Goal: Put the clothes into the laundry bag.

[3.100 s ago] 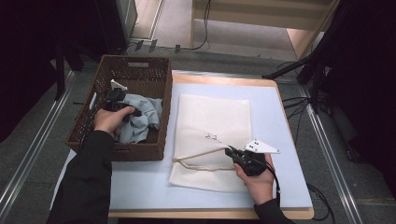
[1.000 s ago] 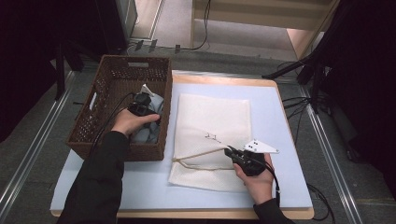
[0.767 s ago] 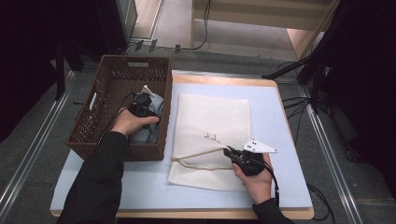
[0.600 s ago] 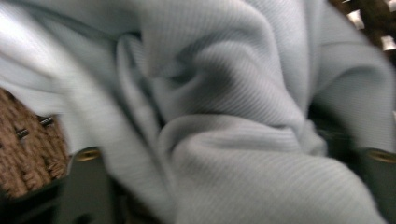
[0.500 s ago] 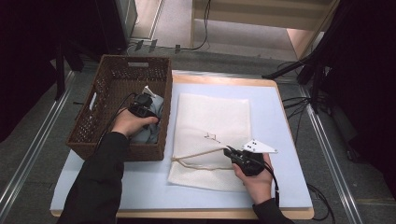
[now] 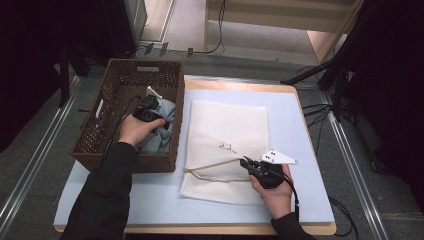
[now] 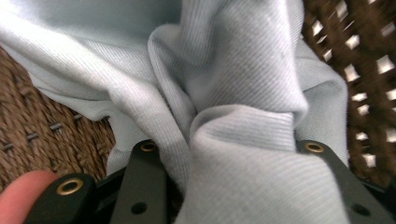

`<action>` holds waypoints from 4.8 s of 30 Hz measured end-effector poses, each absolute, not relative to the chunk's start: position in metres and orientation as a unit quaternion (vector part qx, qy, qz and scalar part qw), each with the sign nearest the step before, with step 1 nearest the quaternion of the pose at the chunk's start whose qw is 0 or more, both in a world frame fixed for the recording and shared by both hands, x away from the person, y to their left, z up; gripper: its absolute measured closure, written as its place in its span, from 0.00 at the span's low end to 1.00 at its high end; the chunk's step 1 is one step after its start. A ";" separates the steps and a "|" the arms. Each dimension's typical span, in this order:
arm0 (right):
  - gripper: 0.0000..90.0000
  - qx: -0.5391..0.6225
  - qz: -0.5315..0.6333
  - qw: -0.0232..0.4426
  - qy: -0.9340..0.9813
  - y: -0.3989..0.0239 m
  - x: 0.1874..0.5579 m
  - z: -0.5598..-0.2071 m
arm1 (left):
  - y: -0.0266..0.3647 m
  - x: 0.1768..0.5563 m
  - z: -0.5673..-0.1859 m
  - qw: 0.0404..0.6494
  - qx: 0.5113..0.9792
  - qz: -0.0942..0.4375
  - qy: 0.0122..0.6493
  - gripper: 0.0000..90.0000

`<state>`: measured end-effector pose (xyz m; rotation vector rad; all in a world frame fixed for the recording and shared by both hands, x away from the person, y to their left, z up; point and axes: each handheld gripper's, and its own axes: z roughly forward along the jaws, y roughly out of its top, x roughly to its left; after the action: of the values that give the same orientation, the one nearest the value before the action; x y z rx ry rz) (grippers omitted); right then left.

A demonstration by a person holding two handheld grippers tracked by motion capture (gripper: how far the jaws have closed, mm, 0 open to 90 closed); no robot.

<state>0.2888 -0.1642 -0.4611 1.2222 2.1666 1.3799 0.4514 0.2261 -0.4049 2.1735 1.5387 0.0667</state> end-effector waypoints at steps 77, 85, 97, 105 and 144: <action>0.95 0.426 0.483 0.146 0.751 -0.165 0.291 -0.464 | 0.105 0.318 -0.364 0.471 0.771 0.024 0.429 0.72; 0.95 0.430 0.481 0.147 0.750 -0.165 0.290 -0.465 | 0.108 0.282 -0.392 0.482 0.766 0.004 0.425 0.72; 0.95 0.430 0.480 0.147 0.751 -0.165 0.291 -0.466 | 0.126 0.231 -0.428 0.473 0.773 0.000 0.422 0.72; 0.95 0.429 0.480 0.148 0.750 -0.165 0.291 -0.466 | 0.125 0.223 -0.444 0.448 0.801 0.038 0.396 0.55; 0.95 0.430 0.487 0.155 0.745 -0.166 0.290 -0.462 | 0.107 0.250 -0.390 0.469 0.793 0.086 0.379 0.32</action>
<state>0.2897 -0.1657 -0.4616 1.2319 2.1332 1.3943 0.2496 0.1072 -0.3899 1.9450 0.9297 0.2117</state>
